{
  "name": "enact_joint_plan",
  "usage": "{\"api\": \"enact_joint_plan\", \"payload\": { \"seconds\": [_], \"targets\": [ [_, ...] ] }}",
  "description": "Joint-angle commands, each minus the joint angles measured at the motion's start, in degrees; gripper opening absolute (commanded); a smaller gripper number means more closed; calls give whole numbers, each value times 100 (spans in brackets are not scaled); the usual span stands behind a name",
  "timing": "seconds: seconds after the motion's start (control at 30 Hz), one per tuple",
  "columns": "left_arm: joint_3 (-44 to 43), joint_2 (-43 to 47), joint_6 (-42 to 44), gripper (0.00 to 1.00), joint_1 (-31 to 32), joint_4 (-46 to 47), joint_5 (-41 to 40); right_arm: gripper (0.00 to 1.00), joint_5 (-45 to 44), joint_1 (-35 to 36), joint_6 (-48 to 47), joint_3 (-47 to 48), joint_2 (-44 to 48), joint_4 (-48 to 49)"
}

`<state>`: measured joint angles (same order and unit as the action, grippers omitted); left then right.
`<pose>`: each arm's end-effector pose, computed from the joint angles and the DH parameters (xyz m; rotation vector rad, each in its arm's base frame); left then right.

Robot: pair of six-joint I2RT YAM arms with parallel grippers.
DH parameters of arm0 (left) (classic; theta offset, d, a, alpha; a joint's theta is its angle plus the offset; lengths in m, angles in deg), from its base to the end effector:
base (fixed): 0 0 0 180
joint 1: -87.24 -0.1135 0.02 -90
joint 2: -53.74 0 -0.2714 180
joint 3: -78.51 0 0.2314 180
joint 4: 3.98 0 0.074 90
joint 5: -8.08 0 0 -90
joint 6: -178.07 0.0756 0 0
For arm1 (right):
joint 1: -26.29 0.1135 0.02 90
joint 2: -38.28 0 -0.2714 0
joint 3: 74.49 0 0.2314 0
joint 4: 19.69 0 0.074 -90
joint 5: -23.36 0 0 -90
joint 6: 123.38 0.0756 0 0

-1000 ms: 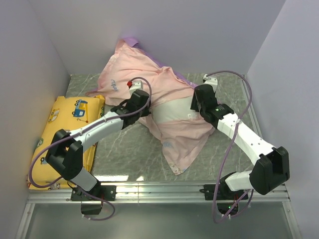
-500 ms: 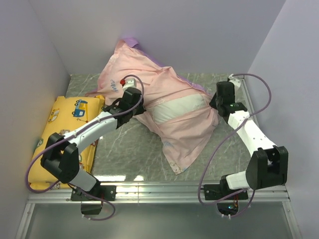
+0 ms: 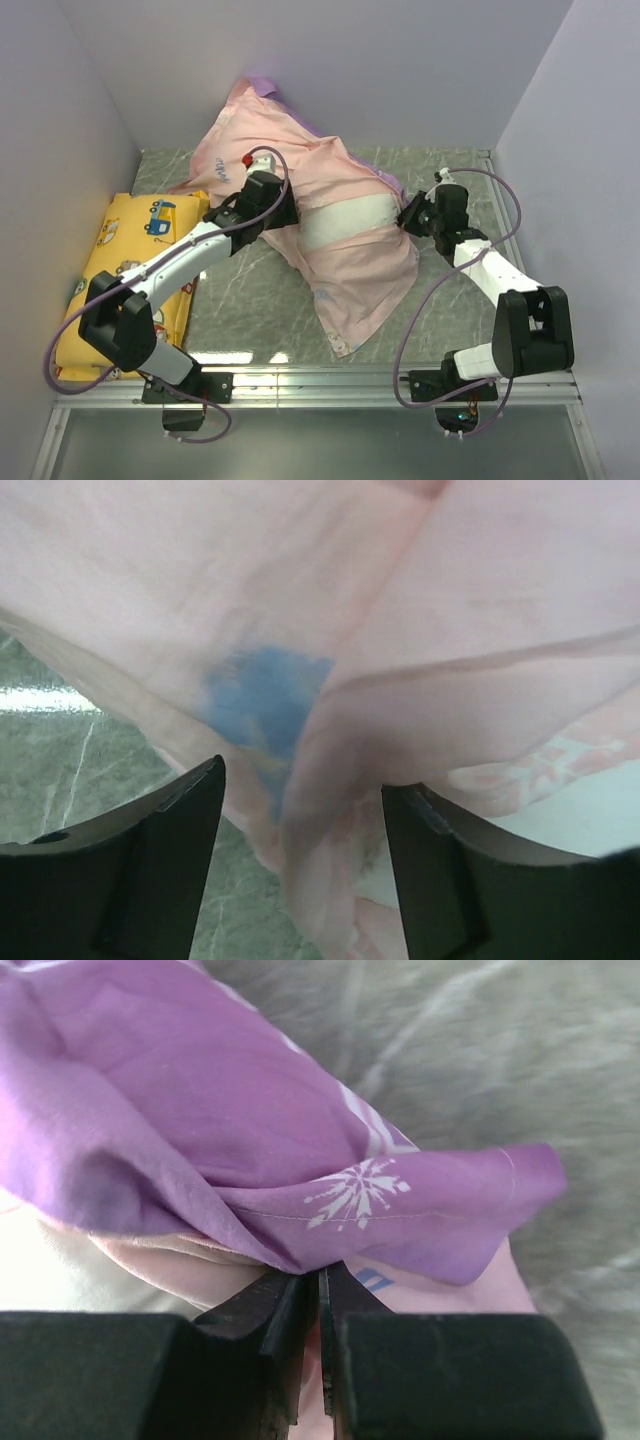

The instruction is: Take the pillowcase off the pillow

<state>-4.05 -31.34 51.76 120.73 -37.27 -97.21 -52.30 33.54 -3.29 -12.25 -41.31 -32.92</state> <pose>0.3004 -0.1749 0.2878 -0.2046 2.1891 -0.4006 0.3137 0.0588 0.2365 0.2743 2.1370 0.6487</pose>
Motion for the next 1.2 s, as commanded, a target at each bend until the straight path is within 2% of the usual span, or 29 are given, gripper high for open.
{"api": "enact_joint_plan", "payload": {
  "seconds": [0.0, 0.23, 0.43, 0.63, 0.8, 1.0, 1.07, 1.1, 1.13, 1.17],
  "targets": [
    [-384, 483, 177, 70, 113, -63, -71, 15, 929, 66, 155, -70, 295, 654],
    [-744, 958, 423, 79, 789, -397, -501, 15, 1211, 66, 243, -167, 523, 804],
    [-1148, 792, 617, 89, 1606, -337, -616, 15, 1360, 66, 278, -159, 734, 822],
    [-1903, -541, 828, 94, 2249, -266, -923, 15, 1518, 119, 305, -141, 893, 804],
    [-2730, -1493, 758, 96, 2311, -520, -1248, 15, 1483, 224, 279, -79, 928, 681],
    [-3117, -2153, 749, 98, 2302, -432, -1617, 15, 1474, 382, 200, -18, 902, 611],
    [-3318, -2355, 714, 87, 2302, -520, -1862, 15, 1439, 400, 182, -18, 919, 593],
    [-3354, -2382, 687, 77, 2293, -547, -1942, 15, 1387, 418, 156, -9, 937, 532],
    [-3372, -2373, 678, 56, 2276, -521, -1995, 15, 1352, 409, 103, 0, 945, 497],
    [-3346, -2347, 678, 47, 2241, -486, -2004, 14, 1308, 409, 68, 0, 954, 444]
  ]
}}
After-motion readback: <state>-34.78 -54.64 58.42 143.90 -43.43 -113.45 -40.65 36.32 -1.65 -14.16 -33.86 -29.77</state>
